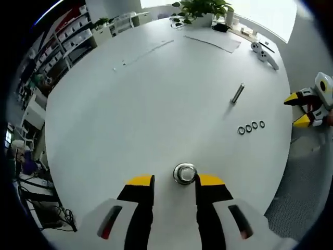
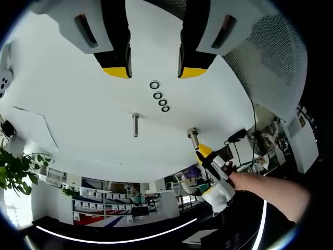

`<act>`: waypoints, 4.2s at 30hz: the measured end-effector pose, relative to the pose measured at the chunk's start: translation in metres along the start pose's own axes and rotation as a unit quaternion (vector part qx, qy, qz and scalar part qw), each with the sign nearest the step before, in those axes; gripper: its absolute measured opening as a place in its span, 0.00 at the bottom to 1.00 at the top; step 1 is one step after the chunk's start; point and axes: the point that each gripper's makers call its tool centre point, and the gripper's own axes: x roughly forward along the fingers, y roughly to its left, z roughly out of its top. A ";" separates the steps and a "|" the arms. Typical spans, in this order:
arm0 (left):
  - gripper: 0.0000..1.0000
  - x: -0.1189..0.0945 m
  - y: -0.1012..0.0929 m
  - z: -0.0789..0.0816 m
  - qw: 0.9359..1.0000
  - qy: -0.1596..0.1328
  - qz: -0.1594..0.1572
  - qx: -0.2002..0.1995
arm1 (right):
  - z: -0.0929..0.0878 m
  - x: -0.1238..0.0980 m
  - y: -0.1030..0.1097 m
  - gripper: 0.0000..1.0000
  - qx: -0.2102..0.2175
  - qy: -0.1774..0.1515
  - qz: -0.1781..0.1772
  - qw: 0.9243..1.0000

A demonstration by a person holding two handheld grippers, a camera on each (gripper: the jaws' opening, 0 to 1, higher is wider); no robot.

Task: Place the washer onto the threaded stud by aligning its center hole with the stud, sliding it down to the base, and recovering from edge contact or off-axis alignment until the washer reaches the visible bottom stop.

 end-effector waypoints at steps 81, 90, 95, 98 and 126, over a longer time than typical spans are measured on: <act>0.32 -0.079 -0.098 -0.068 0.951 -0.227 0.026 -0.210 | -0.021 0.007 0.002 0.37 -0.059 0.064 -0.008 0.996; 0.31 -0.073 -0.105 -0.074 0.949 -0.234 0.028 -0.209 | -0.022 0.007 0.001 0.37 -0.053 0.065 -0.010 0.996; 0.29 -0.074 -0.103 -0.077 0.950 -0.231 0.033 -0.206 | -0.022 0.007 0.001 0.37 -0.051 0.066 -0.011 0.996; 0.29 -0.071 -0.101 -0.081 0.951 -0.227 0.033 -0.209 | -0.022 0.007 0.001 0.37 -0.050 0.065 -0.009 0.997; 0.32 -0.059 -0.111 -0.083 0.962 -0.217 0.028 -0.163 | -0.024 0.009 0.004 0.37 -0.040 0.068 0.000 0.997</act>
